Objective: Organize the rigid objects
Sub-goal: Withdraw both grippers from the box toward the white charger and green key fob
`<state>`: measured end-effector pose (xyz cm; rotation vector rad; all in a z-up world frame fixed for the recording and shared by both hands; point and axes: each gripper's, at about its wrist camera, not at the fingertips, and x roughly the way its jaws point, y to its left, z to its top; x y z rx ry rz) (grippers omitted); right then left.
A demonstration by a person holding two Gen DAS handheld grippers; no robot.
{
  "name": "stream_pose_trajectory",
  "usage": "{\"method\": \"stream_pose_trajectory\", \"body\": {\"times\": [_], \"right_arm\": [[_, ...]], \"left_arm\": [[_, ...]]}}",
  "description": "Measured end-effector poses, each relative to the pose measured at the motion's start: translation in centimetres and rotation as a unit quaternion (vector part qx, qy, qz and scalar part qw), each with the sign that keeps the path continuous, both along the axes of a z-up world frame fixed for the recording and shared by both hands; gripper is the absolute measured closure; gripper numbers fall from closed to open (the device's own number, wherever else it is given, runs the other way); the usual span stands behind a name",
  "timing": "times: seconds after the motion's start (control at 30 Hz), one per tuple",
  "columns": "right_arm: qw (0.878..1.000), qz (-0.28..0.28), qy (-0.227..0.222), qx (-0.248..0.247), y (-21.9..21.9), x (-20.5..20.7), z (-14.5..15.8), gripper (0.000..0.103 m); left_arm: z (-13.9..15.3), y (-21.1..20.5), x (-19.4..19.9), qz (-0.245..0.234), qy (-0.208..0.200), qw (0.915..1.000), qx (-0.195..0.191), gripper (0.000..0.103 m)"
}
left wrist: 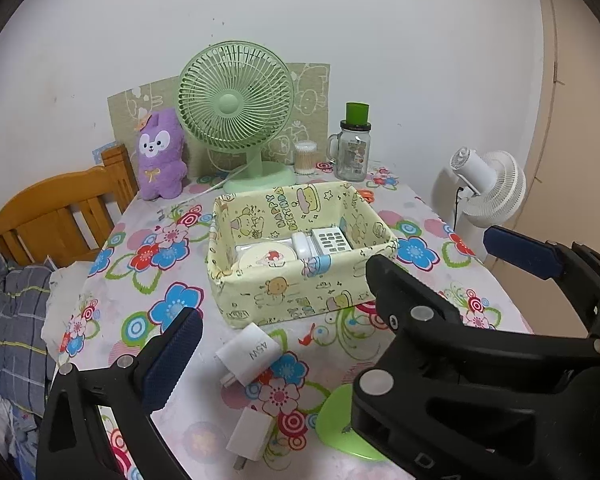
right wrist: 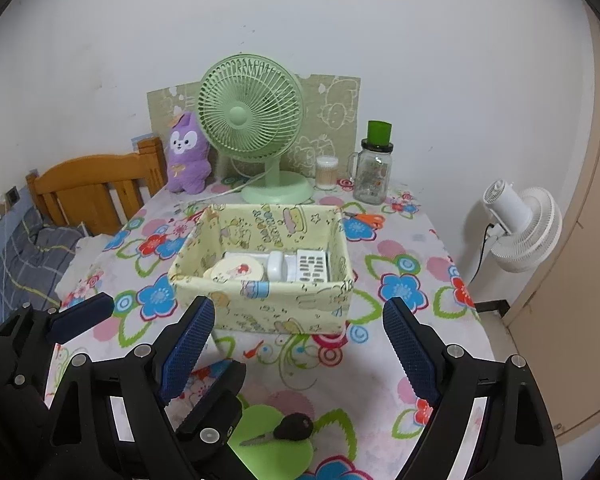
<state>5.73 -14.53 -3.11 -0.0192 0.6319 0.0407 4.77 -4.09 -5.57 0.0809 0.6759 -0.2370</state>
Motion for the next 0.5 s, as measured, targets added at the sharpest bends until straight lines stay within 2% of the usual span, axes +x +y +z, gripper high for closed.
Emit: {"method": "stream_pose_trajectory", "body": {"times": [0.5], "right_arm": [[1.0, -0.009, 0.008, -0.005, 0.2, -2.0, -2.5, 0.015]], "left_arm": [[-2.5, 0.2, -1.6, -0.01, 0.002, 0.9999, -0.001, 0.0]]}}
